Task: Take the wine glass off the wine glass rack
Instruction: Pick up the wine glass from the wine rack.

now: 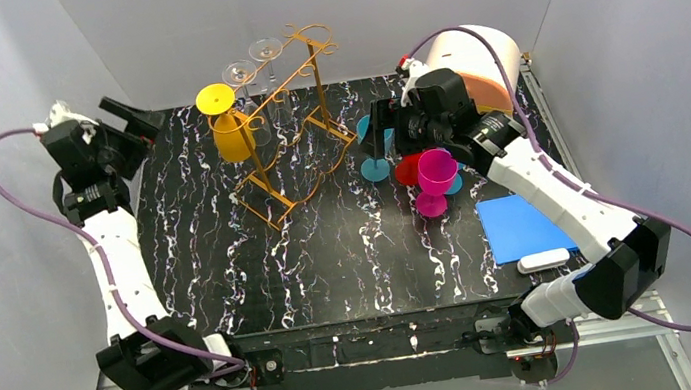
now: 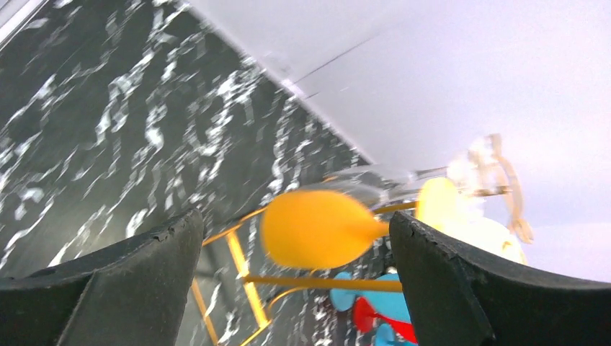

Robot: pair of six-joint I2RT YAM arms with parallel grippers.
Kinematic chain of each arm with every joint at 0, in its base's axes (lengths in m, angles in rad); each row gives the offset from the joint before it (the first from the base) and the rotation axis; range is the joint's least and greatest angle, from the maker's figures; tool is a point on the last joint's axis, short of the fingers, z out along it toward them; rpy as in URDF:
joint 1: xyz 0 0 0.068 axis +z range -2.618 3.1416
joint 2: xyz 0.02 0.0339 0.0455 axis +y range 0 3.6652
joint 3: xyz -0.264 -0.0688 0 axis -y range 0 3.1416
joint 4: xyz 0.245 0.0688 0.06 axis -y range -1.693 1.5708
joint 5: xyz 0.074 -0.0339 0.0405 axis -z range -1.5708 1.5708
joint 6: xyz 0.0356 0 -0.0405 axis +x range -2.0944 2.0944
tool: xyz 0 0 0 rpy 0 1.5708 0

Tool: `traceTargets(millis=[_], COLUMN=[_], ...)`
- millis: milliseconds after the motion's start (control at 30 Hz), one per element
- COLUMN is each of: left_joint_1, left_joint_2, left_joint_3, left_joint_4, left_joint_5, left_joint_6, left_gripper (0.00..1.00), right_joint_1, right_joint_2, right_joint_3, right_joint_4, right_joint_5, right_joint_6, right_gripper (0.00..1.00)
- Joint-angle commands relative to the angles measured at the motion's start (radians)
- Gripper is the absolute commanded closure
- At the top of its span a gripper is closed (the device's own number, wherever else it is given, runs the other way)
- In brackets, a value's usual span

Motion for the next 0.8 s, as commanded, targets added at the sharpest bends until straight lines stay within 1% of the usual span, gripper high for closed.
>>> traceTargets(millis=[0,100,133,233,267,300,367,400,500,667,767], left_joint_1=[0.015,0.017,0.018,0.016,0.015,0.015,0.014,0.014,0.006,-0.045,-0.080], left_joint_2=[0.059,0.119,0.123,0.125,0.140,0.159,0.201,0.209,0.218,0.265,0.286], left_joint_3=[0.116,0.125,0.111,0.084,0.095,0.115,0.156,0.171,0.193,0.241,0.276], left_joint_4=[0.149,0.305,0.372,0.506,0.521,0.524,0.491,0.435,0.306,0.096,0.032], left_joint_5=[0.219,0.389,0.408,0.466,0.512,0.561,0.626,0.634,0.632,0.623,0.612], left_joint_6=[-0.095,-0.217,-0.248,-0.276,-0.281,-0.285,-0.271,-0.237,-0.136,0.023,0.084], left_gripper=[0.02,0.02,0.02,0.02,0.02,0.05,0.16,0.20,0.23,0.30,0.35], right_joint_1=[-0.005,-0.005,-0.005,-0.005,-0.006,-0.006,-0.007,-0.007,-0.007,-0.008,-0.009], right_joint_2=[-0.033,-0.031,-0.030,-0.028,-0.026,-0.025,-0.024,-0.022,-0.012,0.001,0.003], right_joint_3=[-0.019,-0.019,-0.019,-0.019,-0.019,-0.019,-0.019,-0.017,-0.008,0.011,0.015], right_joint_4=[0.047,0.045,0.045,0.045,0.045,0.046,0.048,0.049,0.049,0.042,0.042], right_joint_5=[0.066,0.061,0.057,0.052,0.052,0.049,0.037,0.030,0.022,0.017,0.014], right_joint_6=[0.001,0.007,0.010,0.009,0.009,0.009,0.009,0.009,0.005,-0.004,-0.002], right_gripper=[0.01,0.01,0.01,0.01,0.01,0.01,0.01,0.01,0.01,0.01,0.01])
